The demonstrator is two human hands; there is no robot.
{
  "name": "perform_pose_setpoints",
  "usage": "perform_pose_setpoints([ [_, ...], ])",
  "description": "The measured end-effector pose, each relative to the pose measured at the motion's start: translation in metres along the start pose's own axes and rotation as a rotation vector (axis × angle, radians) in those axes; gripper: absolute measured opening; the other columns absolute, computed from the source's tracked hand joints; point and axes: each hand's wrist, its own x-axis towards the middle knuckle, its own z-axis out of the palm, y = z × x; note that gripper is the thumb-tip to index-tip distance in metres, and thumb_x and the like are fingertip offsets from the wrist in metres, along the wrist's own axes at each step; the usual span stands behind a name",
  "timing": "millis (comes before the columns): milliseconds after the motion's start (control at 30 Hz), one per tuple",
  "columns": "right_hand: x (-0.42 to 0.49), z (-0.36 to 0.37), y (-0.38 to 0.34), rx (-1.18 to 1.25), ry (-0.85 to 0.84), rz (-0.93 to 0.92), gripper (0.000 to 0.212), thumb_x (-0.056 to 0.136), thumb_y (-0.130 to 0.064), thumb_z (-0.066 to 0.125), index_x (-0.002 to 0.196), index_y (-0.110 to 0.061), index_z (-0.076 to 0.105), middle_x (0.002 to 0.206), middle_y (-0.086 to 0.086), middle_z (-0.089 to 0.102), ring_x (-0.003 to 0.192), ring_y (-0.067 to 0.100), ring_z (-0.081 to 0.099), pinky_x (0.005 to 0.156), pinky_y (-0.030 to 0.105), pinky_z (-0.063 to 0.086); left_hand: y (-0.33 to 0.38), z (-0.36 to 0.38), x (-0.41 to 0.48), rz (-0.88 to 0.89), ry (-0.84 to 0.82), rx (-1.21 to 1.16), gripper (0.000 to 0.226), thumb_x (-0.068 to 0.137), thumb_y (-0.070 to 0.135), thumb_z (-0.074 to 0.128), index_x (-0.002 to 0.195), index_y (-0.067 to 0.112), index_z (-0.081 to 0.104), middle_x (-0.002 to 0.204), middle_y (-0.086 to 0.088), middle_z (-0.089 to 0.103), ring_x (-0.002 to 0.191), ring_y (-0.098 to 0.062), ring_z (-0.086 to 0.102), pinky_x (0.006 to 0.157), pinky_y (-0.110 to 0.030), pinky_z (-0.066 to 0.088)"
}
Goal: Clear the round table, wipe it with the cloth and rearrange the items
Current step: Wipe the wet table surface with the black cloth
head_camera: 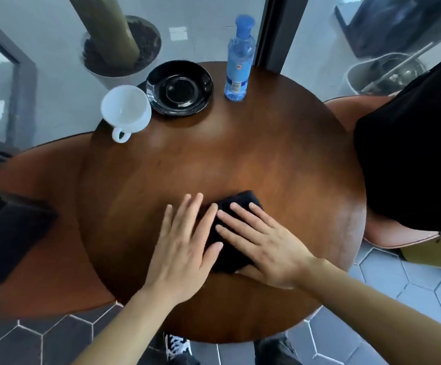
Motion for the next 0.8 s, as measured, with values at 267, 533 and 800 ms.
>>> perform_pose_setpoints([
  [267, -0.023, -0.010, -0.008, 0.391, 0.120, 0.235, 0.071, 0.098, -0.043, 0.053, 0.155, -0.007, 0.031, 0.167, 0.006, 0.018, 0.156, 0.020, 0.004, 0.125, 0.042, 0.020, 0.037, 0.020, 0.018, 0.056, -0.109, 0.119, 0.068, 0.101, 0.042, 0.038, 0.158, 0.009, 0.023, 0.170, -0.011, 0.006, 0.157, -0.026, 0.004, 0.122, -0.049, 0.019],
  [533, -0.024, 0.003, 0.025, 0.204, 0.072, 0.193, 0.056, 0.110, -0.033, 0.032, 0.159, -0.009, 0.018, 0.169, 0.007, 0.008, 0.156, 0.022, -0.002, 0.124, 0.042, 0.020, 0.043, 0.020, 0.044, 0.082, -0.179, 0.244, 0.079, 0.100, 0.053, 0.033, 0.159, 0.004, 0.013, 0.168, -0.020, 0.002, 0.157, -0.031, 0.003, 0.122, -0.050, 0.017],
  [800, -0.035, -0.001, 0.089, 0.180, 0.117, 0.253, 0.054, 0.109, -0.028, 0.034, 0.158, -0.011, 0.021, 0.168, 0.005, 0.010, 0.156, 0.019, 0.001, 0.125, 0.041, 0.018, 0.072, 0.025, 0.111, 0.134, -0.161, 0.217, 0.078, 0.101, 0.053, 0.030, 0.160, 0.007, 0.007, 0.168, -0.019, 0.000, 0.157, -0.031, 0.000, 0.125, -0.051, 0.021],
])
